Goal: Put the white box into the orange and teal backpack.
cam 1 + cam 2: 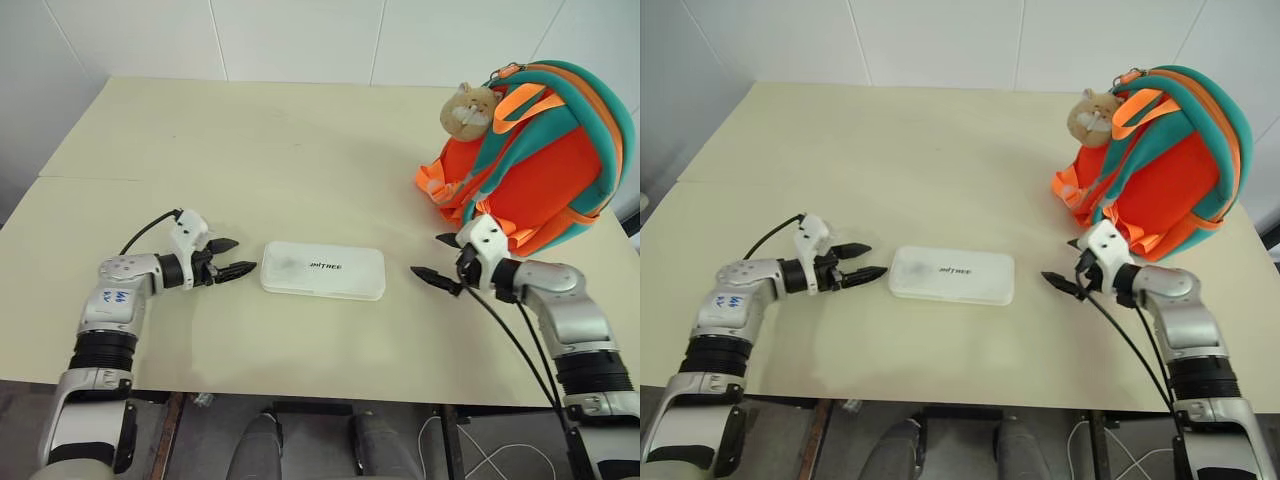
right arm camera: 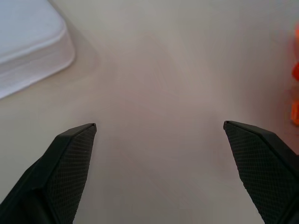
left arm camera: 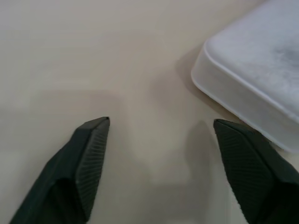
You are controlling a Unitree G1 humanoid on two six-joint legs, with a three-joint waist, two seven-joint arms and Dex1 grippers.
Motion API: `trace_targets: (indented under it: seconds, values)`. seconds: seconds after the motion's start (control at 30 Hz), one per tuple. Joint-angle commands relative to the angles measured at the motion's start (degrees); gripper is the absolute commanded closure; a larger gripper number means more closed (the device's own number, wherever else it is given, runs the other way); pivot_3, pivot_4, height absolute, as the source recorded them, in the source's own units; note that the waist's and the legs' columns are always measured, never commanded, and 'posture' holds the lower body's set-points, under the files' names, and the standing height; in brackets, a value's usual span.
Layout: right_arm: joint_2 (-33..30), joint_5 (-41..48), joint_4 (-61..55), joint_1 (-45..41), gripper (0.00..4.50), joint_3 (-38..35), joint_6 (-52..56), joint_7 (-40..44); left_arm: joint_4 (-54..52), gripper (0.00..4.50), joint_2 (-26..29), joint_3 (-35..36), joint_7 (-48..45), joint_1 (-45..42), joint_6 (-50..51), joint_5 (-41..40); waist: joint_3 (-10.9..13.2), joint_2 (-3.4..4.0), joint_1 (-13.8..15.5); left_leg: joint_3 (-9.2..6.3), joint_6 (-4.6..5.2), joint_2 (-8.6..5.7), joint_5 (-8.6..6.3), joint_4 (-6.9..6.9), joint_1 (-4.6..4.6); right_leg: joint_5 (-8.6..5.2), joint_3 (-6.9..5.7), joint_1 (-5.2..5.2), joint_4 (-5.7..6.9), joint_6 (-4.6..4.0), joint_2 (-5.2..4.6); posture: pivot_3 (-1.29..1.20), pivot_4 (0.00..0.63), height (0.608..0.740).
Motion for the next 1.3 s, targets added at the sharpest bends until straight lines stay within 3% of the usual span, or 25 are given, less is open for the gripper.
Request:
trace_targets:
  seconds: [0.03,0.17,0.3,0.63,0.77,0.97,1.3]
  values:
    - [-3.08,7.72,-9.03,0.54,0.00,-1.24,10.36,5.45,-1.98,0.02,1.80,2.03,-2.74,-0.56,7.70,-4.51,0.00,0.00,-0.20,0.00,0.00,0.01,0.00,-0.01,0.00,0.00,0.00,0.00,0.01,0.00,0.01,0.00,0.150,0.740]
    - [-3.01,10.48,-12.83,0.08,0.00,-1.30,15.77,4.35,-1.31,0.02,3.43,1.15,-8.47,-2.29,17.95,-9.15,0.00,-0.02,-0.42,-0.02,0.00,0.00,0.00,0.06,-0.01,0.00,-0.01,0.03,0.00,0.00,0.00,0.00,0.150,0.740]
    - [-0.63,9.88,-13.59,-1.14,0.00,1.70,17.91,2.66,6.47,0.02,1.38,-0.82,-6.06,-8.27,25.93,-8.15,0.00,-0.02,-0.42,-0.05,0.03,-0.02,0.03,0.08,0.00,0.00,-0.05,0.04,0.03,0.00,0.00,0.00,0.150,0.740]
    - [2.15,5.82,-10.55,-2.48,0.00,8.90,14.53,3.24,14.48,0.02,-2.48,-2.10,-4.41,-17.33,40.91,-9.37,0.00,-0.02,-0.34,-0.04,0.03,-0.06,0.03,0.05,-0.05,-0.01,-0.05,0.01,-0.05,0.03,-0.04,0.00,0.150,0.740]
    - [3.83,5.61,-9.81,-4.15,0.00,9.07,13.76,2.98,12.90,0.02,-1.70,-4.34,-6.00,-17.03,46.91,-10.50,0.00,-0.02,-0.81,-0.04,0.03,-0.08,0.03,0.08,-0.05,0.00,-0.04,0.01,-0.02,0.05,-0.04,0.00,0.150,0.740]
    - [5.54,5.34,-9.75,-3.99,0.00,8.79,12.41,2.04,10.30,0.02,-2.01,-5.38,-5.29,-15.19,51.83,-12.33,0.00,-0.02,-0.82,-0.04,0.01,-0.05,0.03,-0.02,-0.06,-0.01,-0.04,-0.03,-0.06,0.03,-0.04,0.00,0.150,0.740]
    - [6.80,5.11,-9.89,-3.93,0.00,9.01,10.93,1.74,13.51,0.02,-6.52,-3.36,-2.65,-15.76,50.75,-12.89,0.00,-0.02,-0.23,-0.05,0.01,-0.07,0.04,0.06,-0.03,-0.01,-0.05,0.02,-0.02,0.04,-0.05,0.00,0.150,0.740]
